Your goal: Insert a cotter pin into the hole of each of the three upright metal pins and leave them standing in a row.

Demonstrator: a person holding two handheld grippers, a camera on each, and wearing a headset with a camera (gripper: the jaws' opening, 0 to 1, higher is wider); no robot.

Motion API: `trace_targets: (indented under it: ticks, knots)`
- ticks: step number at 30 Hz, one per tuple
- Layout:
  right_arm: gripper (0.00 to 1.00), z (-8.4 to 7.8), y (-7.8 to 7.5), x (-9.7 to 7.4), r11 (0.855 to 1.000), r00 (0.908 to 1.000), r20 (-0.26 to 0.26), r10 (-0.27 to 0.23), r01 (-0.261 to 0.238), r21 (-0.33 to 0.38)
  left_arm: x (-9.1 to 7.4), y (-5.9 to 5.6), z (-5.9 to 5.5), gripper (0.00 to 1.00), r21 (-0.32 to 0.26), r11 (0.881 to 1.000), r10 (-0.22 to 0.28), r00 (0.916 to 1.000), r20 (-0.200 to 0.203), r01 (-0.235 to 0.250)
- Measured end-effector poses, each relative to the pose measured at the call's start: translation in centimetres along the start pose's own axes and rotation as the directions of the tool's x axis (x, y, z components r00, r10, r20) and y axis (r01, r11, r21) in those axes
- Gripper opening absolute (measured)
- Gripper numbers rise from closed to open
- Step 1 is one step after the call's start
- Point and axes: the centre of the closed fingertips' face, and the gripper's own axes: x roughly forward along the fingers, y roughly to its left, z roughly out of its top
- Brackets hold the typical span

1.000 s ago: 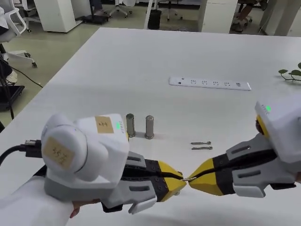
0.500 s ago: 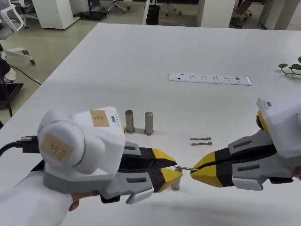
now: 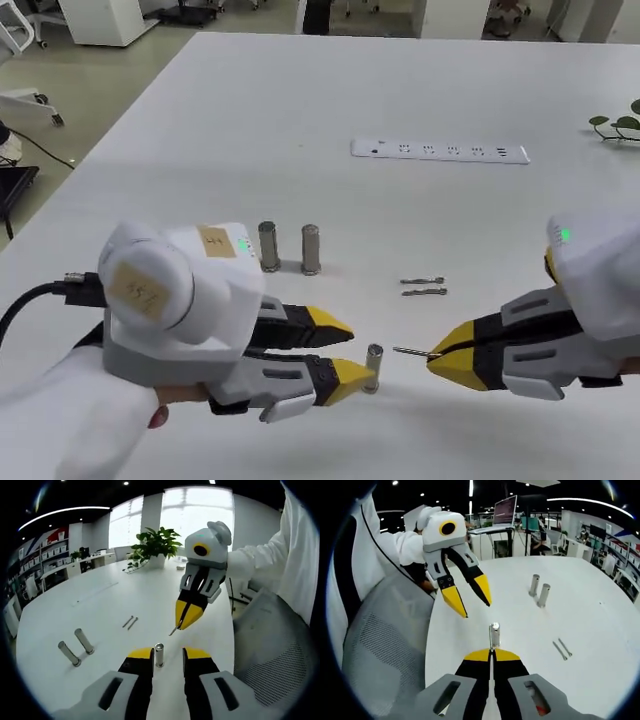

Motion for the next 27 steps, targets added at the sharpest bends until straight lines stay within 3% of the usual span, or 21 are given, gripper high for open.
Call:
trace_targets:
  ticks: [12,27]
  knots:
    - [0.00,-1.1,-0.5,0.9,1.000,0.9996,-0.027,-0.003,0.002,-0.010,1.5,1.2,-1.3,0.20,-0.022,1.000,0.003,0.9985,-0.055,-0.004]
    - [0.00,-0.9,-0.9,1.7,1.000,0.9998,-0.014,0.015,-0.015,0.004,2.6,1.2,-1.1,0.14,0.010,0.999,-0.037,0.9970,-0.068,0.038]
